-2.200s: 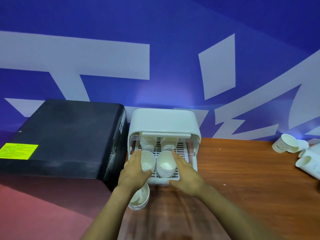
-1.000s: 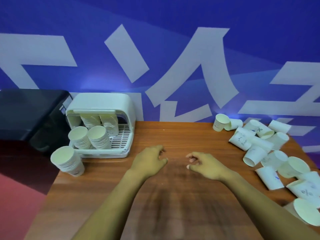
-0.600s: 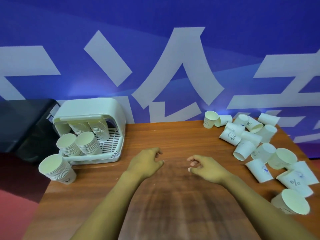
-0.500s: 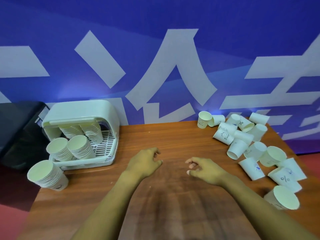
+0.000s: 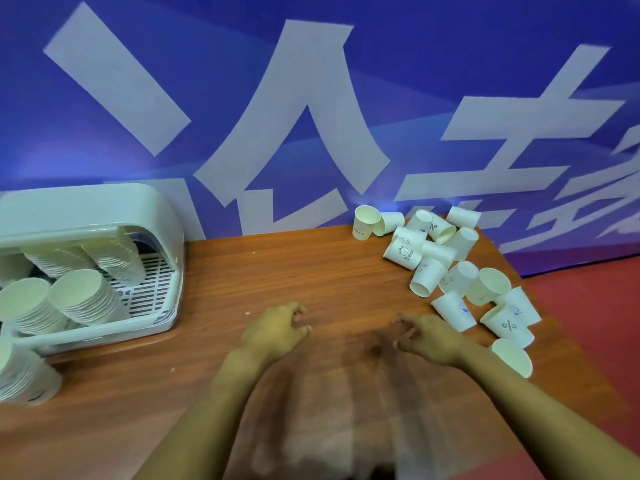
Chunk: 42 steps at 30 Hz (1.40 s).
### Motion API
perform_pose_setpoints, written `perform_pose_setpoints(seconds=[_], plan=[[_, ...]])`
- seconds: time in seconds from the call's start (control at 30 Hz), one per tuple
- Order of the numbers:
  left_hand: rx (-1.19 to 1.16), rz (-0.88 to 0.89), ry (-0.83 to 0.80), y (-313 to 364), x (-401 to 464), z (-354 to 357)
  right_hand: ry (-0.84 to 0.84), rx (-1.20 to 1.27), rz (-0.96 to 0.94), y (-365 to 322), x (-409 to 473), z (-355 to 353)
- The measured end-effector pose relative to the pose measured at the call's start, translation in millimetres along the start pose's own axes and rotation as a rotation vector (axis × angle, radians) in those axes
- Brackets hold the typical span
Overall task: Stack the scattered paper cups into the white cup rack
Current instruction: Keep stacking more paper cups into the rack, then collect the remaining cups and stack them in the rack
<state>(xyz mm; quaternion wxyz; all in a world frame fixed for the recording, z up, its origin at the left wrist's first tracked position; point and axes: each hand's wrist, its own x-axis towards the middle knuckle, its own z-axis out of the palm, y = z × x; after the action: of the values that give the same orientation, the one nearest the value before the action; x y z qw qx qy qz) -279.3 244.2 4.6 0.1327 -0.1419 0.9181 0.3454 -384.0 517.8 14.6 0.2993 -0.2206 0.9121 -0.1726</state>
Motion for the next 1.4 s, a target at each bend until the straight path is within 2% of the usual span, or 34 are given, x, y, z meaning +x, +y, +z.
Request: perform_pose_setpoints(seconds=[0.23,0.5,0.7,0.8,0.97,1.23,1.4], plan=[[0.002,-0.054,0.076,25.9,13.5,12.6,-0.029,0.005,-0.037,31.8,12.3,-22.8],[0.054,0.012,-0.063,139.4,62.0,104.7,-0.015,-0.062,0.011,139.9,-14.8,-63.3],[0.099,-0.009,-0.117,209.3,90.8,176.0,-0.02,-0.352,-0.176,211.6,-32.9,-64.2],[0.116,-0.035,-0.128,221.9,97.5,194.8,-0.081,-0.399,-0.23,238.4,-32.0,-57.2],[0.076,-0.104,-0.148,233.5,114.8,202.6,-0.076,-0.318,-0.27,251.9,-19.0,-65.4],[0.058,-0.241,-0.075,255.6,159.2,212.1,-0.06,-0.337,-0.259,254.4,17.0,-82.6],[0.139,-0.343,-0.106,269.8,186.7,221.5,-0.059,-0.291,-0.299,259.6,32.0,-91.3]])
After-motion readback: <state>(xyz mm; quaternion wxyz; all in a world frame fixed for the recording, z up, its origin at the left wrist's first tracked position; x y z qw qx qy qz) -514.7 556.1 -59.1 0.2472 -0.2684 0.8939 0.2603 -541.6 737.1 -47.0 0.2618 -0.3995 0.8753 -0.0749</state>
